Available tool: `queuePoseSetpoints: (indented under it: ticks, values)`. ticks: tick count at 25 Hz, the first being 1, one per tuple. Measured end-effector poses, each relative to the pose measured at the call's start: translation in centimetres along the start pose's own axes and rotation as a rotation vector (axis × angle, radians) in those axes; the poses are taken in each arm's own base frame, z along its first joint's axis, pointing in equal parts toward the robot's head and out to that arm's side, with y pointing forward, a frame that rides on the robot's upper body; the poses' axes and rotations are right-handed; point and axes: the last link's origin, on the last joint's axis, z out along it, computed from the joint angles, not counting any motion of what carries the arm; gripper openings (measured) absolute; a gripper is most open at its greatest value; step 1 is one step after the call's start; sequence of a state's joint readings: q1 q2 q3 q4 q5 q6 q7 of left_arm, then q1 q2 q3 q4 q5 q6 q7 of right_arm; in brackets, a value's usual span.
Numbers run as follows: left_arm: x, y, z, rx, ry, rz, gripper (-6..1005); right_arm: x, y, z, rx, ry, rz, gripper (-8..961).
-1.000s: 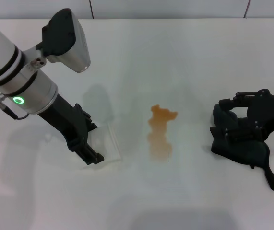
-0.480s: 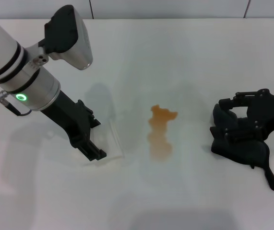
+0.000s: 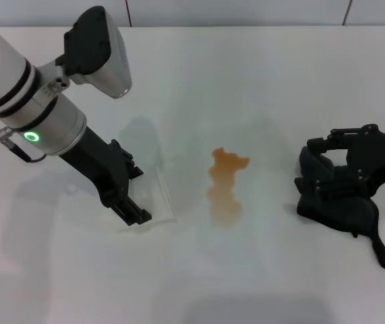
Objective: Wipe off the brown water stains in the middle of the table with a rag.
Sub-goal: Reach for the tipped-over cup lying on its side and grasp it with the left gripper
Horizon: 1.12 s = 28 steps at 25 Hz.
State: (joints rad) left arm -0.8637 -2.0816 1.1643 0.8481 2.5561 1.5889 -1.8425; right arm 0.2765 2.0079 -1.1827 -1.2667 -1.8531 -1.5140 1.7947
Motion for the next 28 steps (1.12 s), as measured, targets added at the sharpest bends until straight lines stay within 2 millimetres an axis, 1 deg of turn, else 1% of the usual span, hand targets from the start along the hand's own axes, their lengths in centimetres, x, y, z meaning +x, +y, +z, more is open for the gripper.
queuePoseSetpoints:
  ticks: [25, 28]
  values:
    - [0.15, -0.2, 0.22, 0.004, 0.016, 0.007, 789, -0.3, -0.1, 0.06, 0.003, -0.003, -0.008, 798]
    - [0.27, -0.25, 0.14, 0.009, 0.018, 0.007, 720, -0.3, -0.12, 0.05, 0.004, -0.003, -0.008, 798]
